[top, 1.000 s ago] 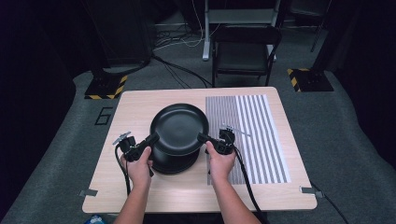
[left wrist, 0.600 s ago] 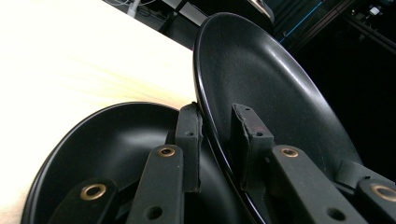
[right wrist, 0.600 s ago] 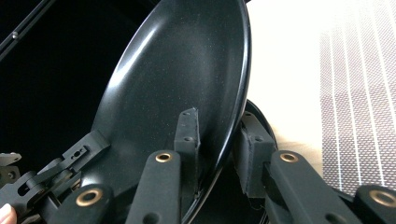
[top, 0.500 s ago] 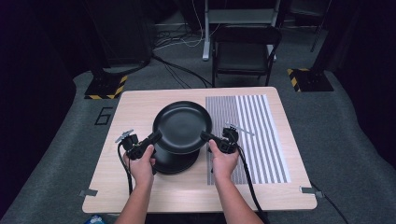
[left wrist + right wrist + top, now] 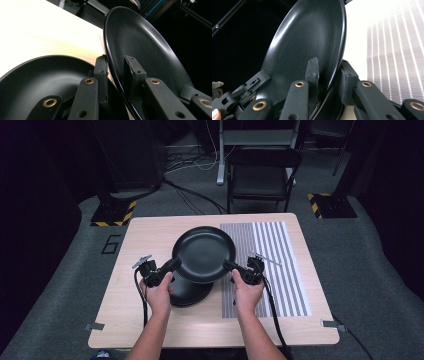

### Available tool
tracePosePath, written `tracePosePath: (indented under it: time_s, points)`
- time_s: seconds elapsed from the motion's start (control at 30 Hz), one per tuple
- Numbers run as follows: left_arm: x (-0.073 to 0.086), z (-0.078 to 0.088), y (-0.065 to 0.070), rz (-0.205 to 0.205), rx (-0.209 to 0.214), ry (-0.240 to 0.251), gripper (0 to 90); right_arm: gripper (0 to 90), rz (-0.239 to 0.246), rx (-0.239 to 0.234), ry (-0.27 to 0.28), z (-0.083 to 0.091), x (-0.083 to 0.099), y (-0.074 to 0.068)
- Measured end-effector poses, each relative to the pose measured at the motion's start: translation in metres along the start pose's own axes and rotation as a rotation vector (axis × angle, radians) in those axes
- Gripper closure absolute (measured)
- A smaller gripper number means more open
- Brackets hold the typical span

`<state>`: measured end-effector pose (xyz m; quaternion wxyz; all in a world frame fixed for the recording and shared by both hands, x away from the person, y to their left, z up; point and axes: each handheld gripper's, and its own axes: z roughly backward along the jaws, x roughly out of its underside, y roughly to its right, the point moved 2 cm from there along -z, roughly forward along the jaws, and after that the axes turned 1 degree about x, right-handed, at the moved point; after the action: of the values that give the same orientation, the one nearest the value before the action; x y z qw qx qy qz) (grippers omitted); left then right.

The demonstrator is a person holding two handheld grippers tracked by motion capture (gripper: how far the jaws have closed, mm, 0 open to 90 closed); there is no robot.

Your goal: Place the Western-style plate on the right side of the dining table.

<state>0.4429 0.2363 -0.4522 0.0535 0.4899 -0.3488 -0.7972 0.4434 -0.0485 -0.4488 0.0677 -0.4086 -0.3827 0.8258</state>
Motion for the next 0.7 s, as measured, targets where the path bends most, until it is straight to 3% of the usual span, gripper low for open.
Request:
tracePosePath:
  time_s: [0.7]
  points:
    - [0.003,-0.032,0.034,-0.041,0.088,-0.056,74.2,72.7,-0.032,0.051,0.086,0.038,-0.013,0.02]
